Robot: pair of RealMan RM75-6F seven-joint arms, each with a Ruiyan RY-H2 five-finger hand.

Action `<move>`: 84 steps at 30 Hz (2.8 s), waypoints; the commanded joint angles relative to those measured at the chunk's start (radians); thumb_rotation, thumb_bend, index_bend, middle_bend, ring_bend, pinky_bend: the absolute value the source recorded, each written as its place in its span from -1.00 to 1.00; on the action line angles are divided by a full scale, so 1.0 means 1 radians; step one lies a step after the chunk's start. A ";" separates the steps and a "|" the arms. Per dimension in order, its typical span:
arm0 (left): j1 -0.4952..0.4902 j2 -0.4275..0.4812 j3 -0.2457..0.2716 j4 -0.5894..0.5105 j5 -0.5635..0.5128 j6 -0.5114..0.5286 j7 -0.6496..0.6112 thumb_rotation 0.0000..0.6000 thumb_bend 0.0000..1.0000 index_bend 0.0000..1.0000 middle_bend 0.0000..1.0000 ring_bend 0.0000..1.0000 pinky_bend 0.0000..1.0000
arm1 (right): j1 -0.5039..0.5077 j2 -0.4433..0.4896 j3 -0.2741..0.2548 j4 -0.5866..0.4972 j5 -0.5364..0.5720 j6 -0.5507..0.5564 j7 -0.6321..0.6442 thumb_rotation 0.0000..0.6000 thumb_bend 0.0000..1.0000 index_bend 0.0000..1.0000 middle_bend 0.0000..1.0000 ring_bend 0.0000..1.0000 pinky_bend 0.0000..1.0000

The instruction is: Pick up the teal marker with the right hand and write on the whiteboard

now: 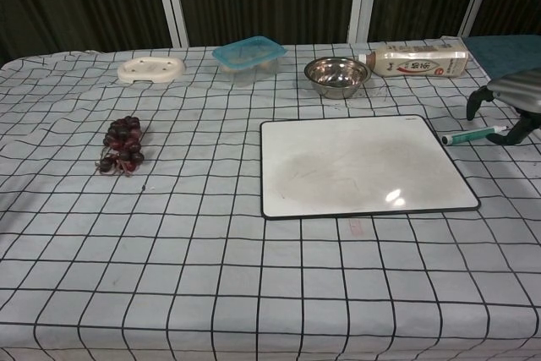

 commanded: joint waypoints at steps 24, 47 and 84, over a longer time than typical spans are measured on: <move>0.013 0.005 -0.015 0.006 0.004 -0.016 -0.019 1.00 -0.23 -1.00 -1.00 -1.00 -0.89 | 0.012 -0.058 0.003 0.046 -0.026 0.006 -0.006 1.00 -0.35 -0.06 -0.43 -0.51 -0.41; 0.022 0.009 -0.023 0.004 0.002 -0.025 -0.016 1.00 -0.23 -1.00 -1.00 -1.00 -0.89 | 0.006 -0.068 -0.006 0.051 -0.042 0.015 -0.032 1.00 -0.35 0.22 -0.22 -0.34 -0.26; 0.028 0.013 -0.028 0.003 0.002 -0.032 -0.027 1.00 -0.23 -1.00 -1.00 -1.00 -0.89 | -0.028 -0.113 0.034 0.042 -0.112 0.266 0.171 1.00 -0.35 1.00 0.49 0.40 0.48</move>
